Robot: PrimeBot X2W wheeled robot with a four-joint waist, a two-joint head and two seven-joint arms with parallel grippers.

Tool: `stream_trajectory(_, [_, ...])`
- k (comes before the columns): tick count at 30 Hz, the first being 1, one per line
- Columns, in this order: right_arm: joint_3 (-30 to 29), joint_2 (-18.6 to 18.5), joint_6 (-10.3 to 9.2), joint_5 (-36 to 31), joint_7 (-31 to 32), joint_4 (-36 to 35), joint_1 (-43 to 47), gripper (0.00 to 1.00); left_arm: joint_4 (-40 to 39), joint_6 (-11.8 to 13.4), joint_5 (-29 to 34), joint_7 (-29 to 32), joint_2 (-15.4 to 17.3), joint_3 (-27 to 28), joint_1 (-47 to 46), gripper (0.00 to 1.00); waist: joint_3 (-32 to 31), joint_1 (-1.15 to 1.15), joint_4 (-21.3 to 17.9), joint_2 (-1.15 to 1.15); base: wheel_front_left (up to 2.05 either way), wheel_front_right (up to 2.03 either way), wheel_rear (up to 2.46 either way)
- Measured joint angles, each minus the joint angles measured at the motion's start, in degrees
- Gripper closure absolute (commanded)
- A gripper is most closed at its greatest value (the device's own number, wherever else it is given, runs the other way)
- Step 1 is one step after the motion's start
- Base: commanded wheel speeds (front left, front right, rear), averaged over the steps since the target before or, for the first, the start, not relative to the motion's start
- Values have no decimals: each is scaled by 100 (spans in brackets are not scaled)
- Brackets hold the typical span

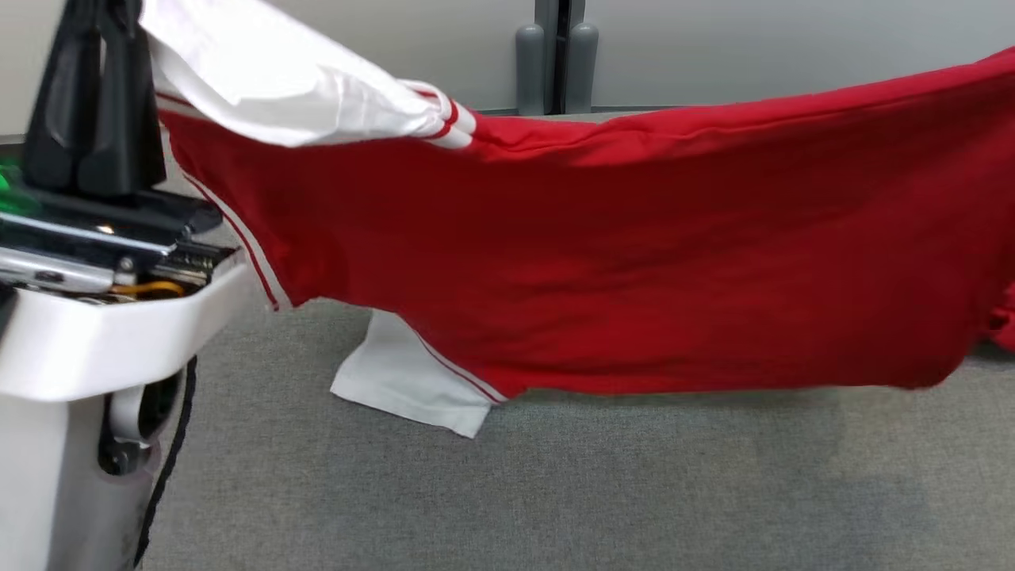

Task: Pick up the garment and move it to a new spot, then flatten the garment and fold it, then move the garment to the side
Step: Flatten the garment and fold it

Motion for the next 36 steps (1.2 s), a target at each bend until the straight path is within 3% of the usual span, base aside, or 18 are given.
stream_trajectory(9, [-207,105,0,182,191,-187,-166,100,-149,-52,-15,370,29,-86,-592,100,-50,0,-41,0,0,0,0])
stream_trajectory(16, [-120,166,0,407,119,530,-759,100,925,-297,-353,400,-169,-148,-1496,100,234,0,-27,0,0,0,0])
stream_trajectory(22, [254,87,-1,420,-160,1684,-2075,100,2683,-608,-449,152,-447,-286,-2983,100,669,0,2,0,0,0,0])
stream_trajectory(30, [1038,285,0,388,-1025,3664,-4038,100,4810,-805,-348,-459,-642,-233,-4785,100,1061,0,-49,0,0,0,0])
stream_trajectory(32, [1378,349,-1,385,-1339,4573,-4546,100,5570,-872,-365,-535,-770,-252,-5013,100,1121,0,-52,0,0,0,0])
stream_trajectory(36, [1813,501,0,463,-1600,5743,-4963,100,6496,-958,-408,-578,-917,-282,-5021,100,1220,0,-19,0,0,0,0])
